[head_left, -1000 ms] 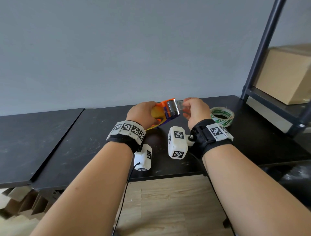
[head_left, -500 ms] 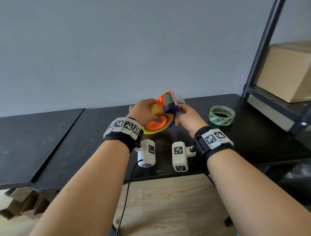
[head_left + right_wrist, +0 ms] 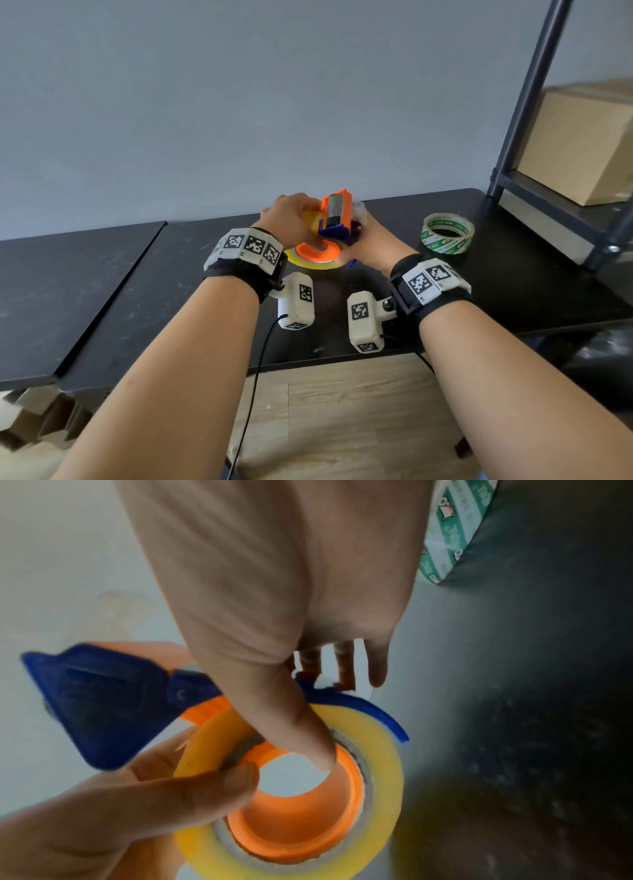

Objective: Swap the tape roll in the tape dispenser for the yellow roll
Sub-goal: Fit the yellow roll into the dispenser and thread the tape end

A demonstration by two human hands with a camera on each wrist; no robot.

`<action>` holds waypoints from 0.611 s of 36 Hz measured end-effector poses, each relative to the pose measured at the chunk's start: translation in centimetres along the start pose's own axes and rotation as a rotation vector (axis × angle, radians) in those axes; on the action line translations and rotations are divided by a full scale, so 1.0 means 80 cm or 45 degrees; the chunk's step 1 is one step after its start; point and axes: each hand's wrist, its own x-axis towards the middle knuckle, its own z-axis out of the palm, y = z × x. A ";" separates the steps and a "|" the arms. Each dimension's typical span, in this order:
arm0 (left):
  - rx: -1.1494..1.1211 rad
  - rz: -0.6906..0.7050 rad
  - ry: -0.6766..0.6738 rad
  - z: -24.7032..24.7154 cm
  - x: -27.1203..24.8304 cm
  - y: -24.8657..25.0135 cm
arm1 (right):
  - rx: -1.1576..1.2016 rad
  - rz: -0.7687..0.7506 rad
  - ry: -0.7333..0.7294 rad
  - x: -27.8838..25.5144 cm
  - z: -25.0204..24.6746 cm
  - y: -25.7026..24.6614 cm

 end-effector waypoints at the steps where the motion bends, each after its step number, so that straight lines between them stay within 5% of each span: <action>1: 0.002 -0.005 0.009 0.001 0.003 -0.003 | -0.025 -0.012 0.005 0.009 0.001 0.010; 12: -0.163 -0.037 0.018 -0.004 -0.015 0.005 | -0.068 0.041 0.102 -0.006 0.009 -0.002; 22: -0.343 0.137 0.219 -0.036 -0.018 0.012 | -0.068 0.025 0.206 0.001 0.015 0.009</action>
